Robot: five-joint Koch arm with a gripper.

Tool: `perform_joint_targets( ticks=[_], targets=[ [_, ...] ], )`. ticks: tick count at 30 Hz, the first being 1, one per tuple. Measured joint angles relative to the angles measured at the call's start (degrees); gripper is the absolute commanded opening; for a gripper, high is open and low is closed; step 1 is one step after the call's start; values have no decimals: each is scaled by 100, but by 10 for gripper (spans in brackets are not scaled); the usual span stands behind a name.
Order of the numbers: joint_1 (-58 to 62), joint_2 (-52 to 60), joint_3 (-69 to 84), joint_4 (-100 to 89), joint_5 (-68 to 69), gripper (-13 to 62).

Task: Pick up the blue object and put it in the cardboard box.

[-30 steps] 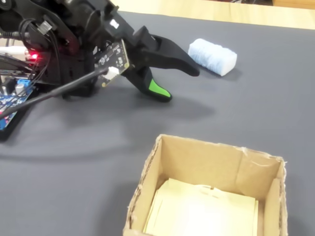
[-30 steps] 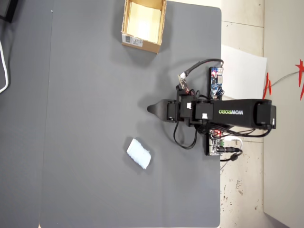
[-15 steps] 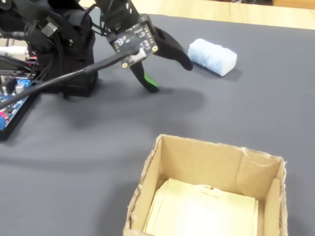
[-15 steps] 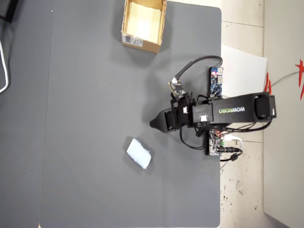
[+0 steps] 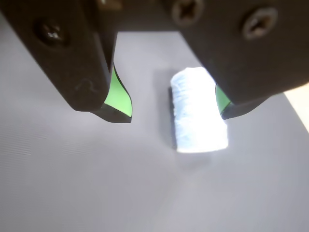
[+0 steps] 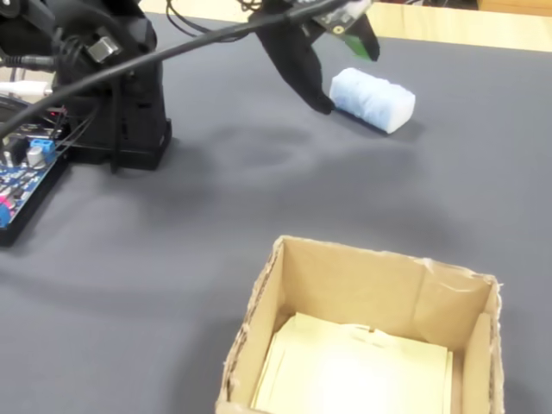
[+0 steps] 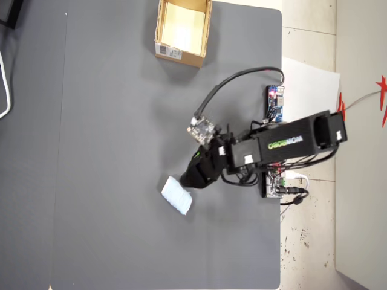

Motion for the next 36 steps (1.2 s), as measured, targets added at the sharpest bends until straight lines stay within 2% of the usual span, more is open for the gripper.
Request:
perform_joint_targets(
  ticks=[11, 17, 29, 32, 35, 36],
  targets=[
    [-369, -1503, -1125, 466, 255, 337],
    [-844, -2689, -1749, 422, 264, 337],
    [-1055, -3208, -1872, 316, 26, 323],
    [-1055, -3234, -1890, 316, -264, 240],
    [-1063, -3208, -1872, 264, -519, 95],
    [-1055, -3164, -1828, 176, -580, 74]
  ],
)
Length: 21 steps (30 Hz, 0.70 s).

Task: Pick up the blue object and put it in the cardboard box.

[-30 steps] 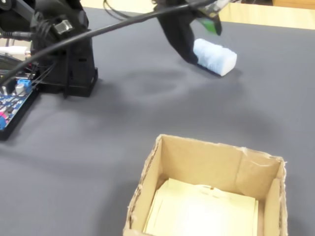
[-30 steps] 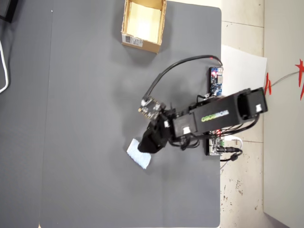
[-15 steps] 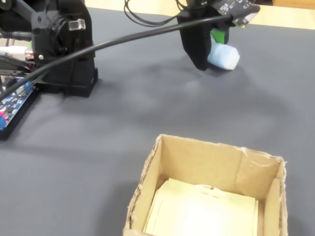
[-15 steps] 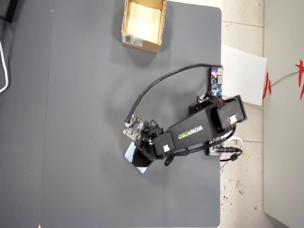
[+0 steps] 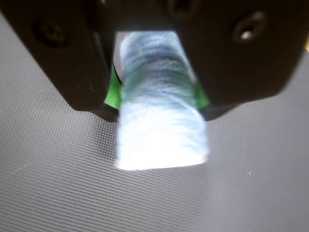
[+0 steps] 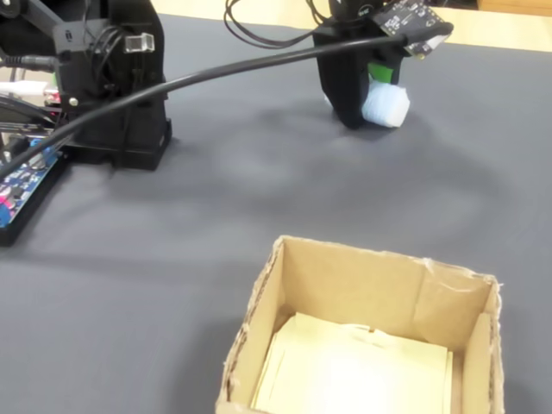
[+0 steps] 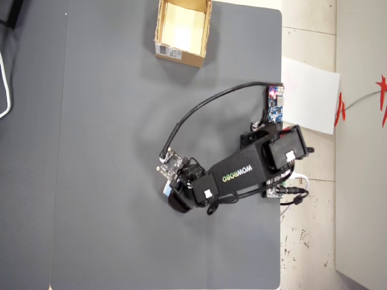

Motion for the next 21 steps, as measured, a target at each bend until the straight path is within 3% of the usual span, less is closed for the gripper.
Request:
perform_joint_targets(
  ticks=[14, 21],
  targets=[
    [352, 1099, 580, -1213, -1345, 74],
    [914, 2250, 1969, -2514, -2021, 74]
  ],
)
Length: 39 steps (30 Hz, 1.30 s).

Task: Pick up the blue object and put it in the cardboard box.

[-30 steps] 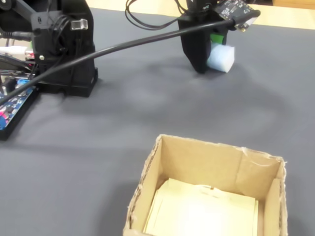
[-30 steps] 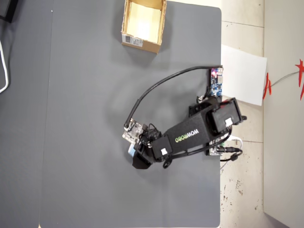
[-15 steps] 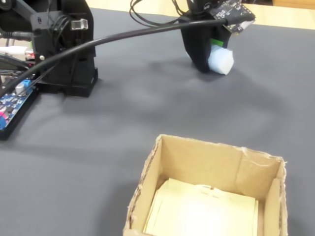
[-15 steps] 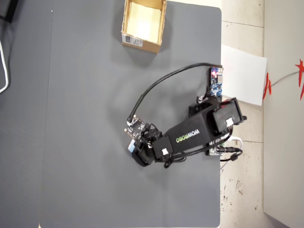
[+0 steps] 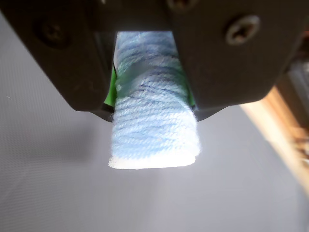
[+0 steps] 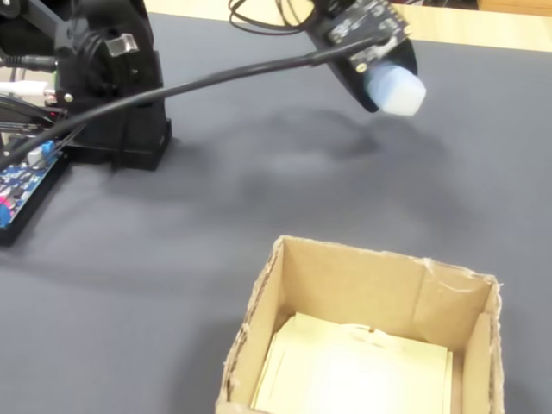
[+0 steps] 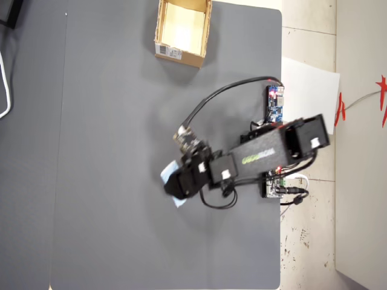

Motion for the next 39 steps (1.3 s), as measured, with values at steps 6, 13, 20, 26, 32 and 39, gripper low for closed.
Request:
perform_joint_targets(
  ticks=[6, 13, 20, 26, 32, 39],
  targets=[
    [791, 1230, 1468, -1169, -176, 74],
    [2048, 1582, 1934, -2241, -861, 74],
    [3885, 1582, 1969, -2663, -2118, 75],
    [4948, 1072, 404, -1687, -3094, 74],
    [5836, -272, -1529, -1292, -3182, 75],
    [6504, -1310, -2232, -844, -3164, 76]
  ],
)
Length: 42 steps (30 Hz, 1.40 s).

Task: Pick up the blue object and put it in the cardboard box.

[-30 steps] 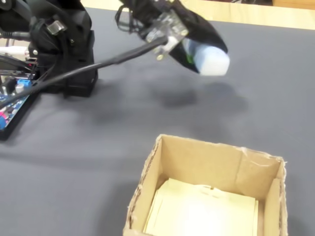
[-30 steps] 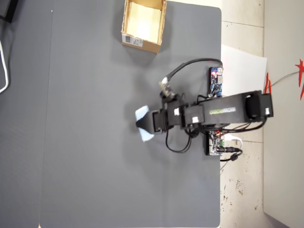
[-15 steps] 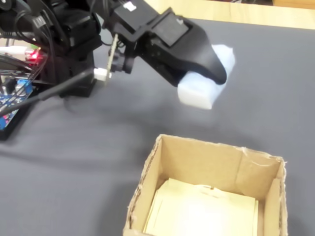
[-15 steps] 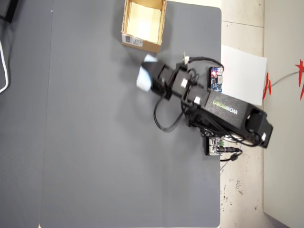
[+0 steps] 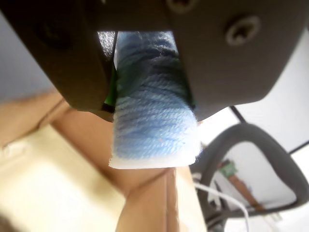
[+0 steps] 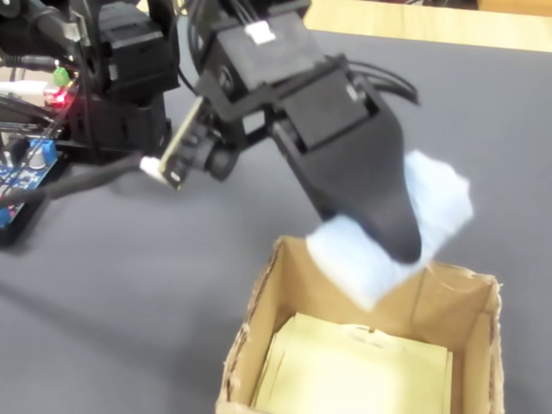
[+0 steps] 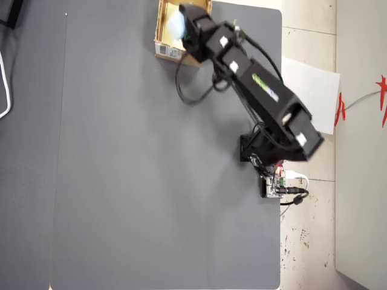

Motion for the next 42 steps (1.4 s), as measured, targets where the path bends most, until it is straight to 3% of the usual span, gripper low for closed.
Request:
perform_joint_targets(
  ticks=[3, 4, 9, 20, 27, 42],
  targets=[
    [158, -202, 9, 272, 123, 85],
    [167, -211, 9, 369, 167, 162],
    [176, -202, 9, 809, 290, 283],
    [97, -105, -299, 809, 694, 292],
    [-615, 448, -246, 809, 1310, 293],
    [-2900, 2355, 2118, 167, 2786, 337]
  ],
)
